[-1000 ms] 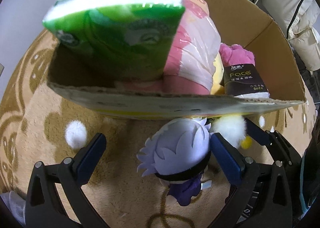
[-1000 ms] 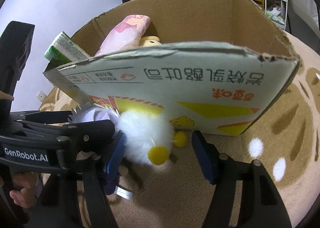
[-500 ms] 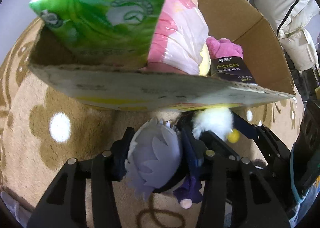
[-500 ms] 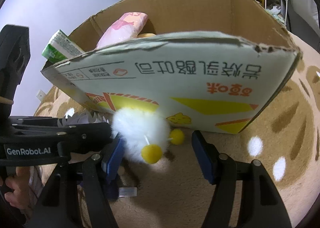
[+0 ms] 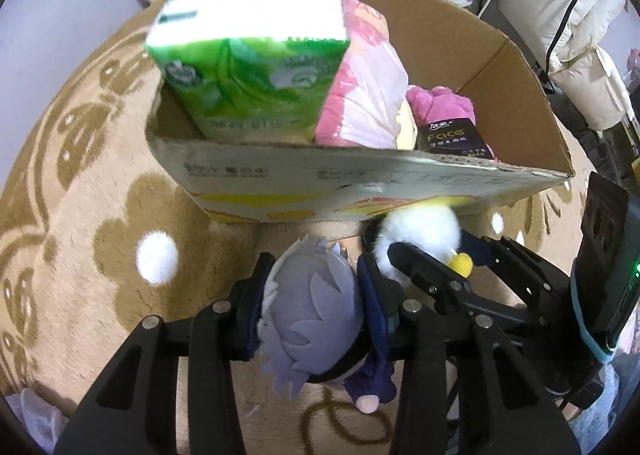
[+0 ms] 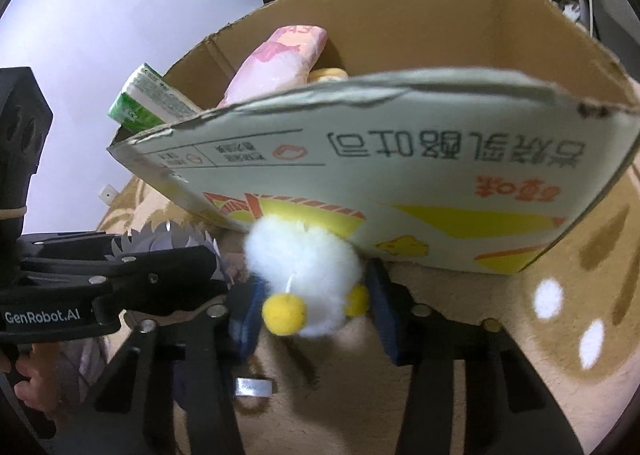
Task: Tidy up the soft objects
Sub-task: 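Grasp the white-haired doll with the left tool while the right tool grasps the chick plush, then lift the doll over the box with the left tool while the right tool carries the chick over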
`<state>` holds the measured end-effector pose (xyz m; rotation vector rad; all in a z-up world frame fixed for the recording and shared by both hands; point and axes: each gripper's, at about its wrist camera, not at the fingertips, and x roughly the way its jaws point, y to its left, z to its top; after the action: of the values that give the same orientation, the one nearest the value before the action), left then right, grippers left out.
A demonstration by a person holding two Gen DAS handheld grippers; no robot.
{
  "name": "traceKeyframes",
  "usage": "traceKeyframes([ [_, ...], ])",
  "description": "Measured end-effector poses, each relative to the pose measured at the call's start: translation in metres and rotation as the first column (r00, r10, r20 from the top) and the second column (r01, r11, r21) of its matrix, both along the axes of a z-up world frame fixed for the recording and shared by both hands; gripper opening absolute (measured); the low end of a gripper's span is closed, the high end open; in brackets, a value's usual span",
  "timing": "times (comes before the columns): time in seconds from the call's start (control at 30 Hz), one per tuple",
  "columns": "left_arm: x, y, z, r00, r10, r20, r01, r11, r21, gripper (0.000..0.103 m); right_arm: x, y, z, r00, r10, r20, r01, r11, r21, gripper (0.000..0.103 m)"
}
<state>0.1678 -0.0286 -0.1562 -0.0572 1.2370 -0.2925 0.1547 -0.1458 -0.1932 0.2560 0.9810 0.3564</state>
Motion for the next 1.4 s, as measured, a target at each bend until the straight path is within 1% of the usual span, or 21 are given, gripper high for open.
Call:
traceKeyframes([
  [0.1,-0.001,0.001,0.005,1.0,0.001,0.015,-0.002,1.0,0.019,0.04,-0.002,0.0,0.001,1.0,0.004,-0.001,-0.004,1.0,0.005,0.034],
  [0.27,-0.001,0.012,0.008,0.999,0.042,0.02,-0.043,0.998,0.046,0.04,-0.006,-0.012,0.001,0.999,-0.028,-0.016,0.028,0.999,0.028,0.033],
  [0.3,-0.001,0.015,0.01,0.998,0.051,0.022,-0.052,0.997,0.05,0.04,-0.007,-0.015,0.0,0.999,-0.032,-0.021,0.033,0.998,0.044,0.033],
  [0.37,-0.002,0.023,0.014,0.997,0.068,0.026,-0.07,0.996,0.05,0.04,-0.008,-0.022,-0.001,0.998,-0.046,-0.035,0.048,0.996,0.075,0.033],
  [0.43,-0.004,0.033,0.019,0.996,0.082,0.034,-0.084,0.995,0.046,0.04,-0.01,-0.026,0.0,0.998,-0.056,-0.033,0.058,0.996,0.072,0.033],
  [0.5,-0.006,0.041,0.026,0.995,0.091,0.05,-0.093,0.995,0.046,0.04,-0.013,-0.03,0.003,0.998,-0.062,-0.028,0.064,0.996,0.066,0.033],
  [0.63,-0.012,0.046,0.038,0.99,0.103,0.1,-0.111,0.991,0.071,0.04,-0.022,-0.034,0.008,0.998,-0.066,-0.013,0.066,0.996,0.063,0.033],
  [0.67,-0.012,0.035,0.038,0.988,0.109,0.111,-0.117,0.99,0.073,0.04,-0.023,-0.033,0.011,0.998,-0.066,-0.009,0.066,0.996,0.063,0.033],
  [0.8,-0.018,0.038,0.053,0.978,0.118,0.174,-0.135,0.986,0.094,0.04,-0.036,-0.041,0.023,0.997,-0.068,0.041,0.064,0.994,0.088,0.033],
  [0.97,-0.026,0.044,0.07,0.965,0.135,0.227,-0.155,0.985,0.072,0.04,-0.05,-0.044,0.039,0.993,-0.073,0.089,0.064,0.993,0.096,0.033],
  [1.1,-0.035,0.045,0.089,0.943,0.133,0.306,-0.173,0.979,0.106,0.04,-0.065,-0.049,0.058,0.986,-0.073,0.152,0.058,0.993,0.098,0.033],
  [1.23,-0.037,0.048,0.106,0.923,0.139,0.359,-0.178,0.981,0.08,0.04,-0.07,-0.047,0.08,0.972,-0.086,0.219,0.06,0.991,0.122,0.033],
  [1.4,-0.034,0.05,0.124,0.901,0.146,0.41,-0.186,0.981,0.059,0.04,-0.071,-0.044,0.102,0.955,-0.08,0.286,0.048,0.992,0.118,0.033],
])
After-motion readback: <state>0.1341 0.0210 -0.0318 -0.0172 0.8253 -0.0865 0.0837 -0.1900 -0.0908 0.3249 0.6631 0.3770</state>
